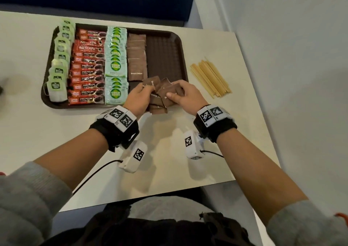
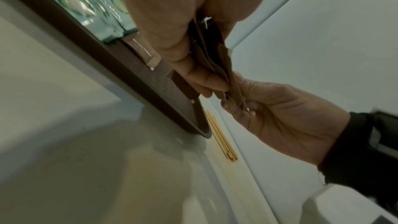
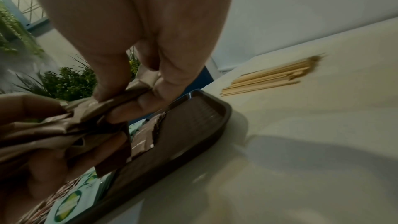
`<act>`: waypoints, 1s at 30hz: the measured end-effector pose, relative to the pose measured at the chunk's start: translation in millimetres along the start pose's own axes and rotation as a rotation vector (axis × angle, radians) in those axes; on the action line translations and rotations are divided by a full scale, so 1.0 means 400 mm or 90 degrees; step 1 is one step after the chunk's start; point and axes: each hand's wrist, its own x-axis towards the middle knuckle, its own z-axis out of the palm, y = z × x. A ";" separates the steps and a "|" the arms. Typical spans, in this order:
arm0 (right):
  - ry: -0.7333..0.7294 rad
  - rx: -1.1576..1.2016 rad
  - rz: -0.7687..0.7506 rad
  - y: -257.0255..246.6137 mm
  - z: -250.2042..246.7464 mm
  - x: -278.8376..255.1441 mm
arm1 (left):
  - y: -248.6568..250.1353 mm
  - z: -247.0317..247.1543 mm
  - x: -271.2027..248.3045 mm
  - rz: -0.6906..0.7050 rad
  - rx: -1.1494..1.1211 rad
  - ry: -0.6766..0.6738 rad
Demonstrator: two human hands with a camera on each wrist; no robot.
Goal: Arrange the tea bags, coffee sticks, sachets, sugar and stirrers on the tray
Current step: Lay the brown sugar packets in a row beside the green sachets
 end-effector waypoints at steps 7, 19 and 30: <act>0.010 0.094 -0.004 -0.081 0.092 0.078 | 0.036 -0.124 0.027 0.077 0.041 -0.030; 0.014 0.015 -0.032 -0.135 0.163 0.177 | 0.065 -0.253 0.088 0.095 0.047 0.005; 0.008 0.020 -0.036 -0.111 0.145 0.232 | 0.077 -0.248 0.130 0.067 0.005 0.058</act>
